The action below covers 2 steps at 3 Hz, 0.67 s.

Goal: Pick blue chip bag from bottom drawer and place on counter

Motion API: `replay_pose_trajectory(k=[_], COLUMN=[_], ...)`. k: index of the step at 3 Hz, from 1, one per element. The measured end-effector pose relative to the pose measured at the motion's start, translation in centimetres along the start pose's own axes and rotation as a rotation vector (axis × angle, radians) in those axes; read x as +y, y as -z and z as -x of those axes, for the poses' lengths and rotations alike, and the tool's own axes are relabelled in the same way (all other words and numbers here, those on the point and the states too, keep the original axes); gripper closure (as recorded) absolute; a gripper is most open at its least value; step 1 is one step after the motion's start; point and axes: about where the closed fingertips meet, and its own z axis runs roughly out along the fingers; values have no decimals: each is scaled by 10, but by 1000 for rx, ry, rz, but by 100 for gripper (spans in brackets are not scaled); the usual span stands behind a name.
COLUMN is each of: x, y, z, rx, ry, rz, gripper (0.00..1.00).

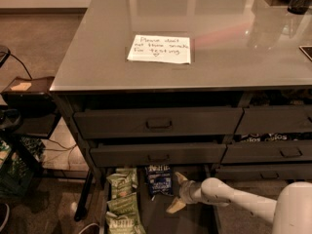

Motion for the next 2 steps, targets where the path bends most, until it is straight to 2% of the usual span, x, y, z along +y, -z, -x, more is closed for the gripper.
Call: replay_pose_trajectory(k=[2], x=[-32], y=[-35], z=[-9], rx=[-6], ry=[-27], rz=[-60], gripper=[0])
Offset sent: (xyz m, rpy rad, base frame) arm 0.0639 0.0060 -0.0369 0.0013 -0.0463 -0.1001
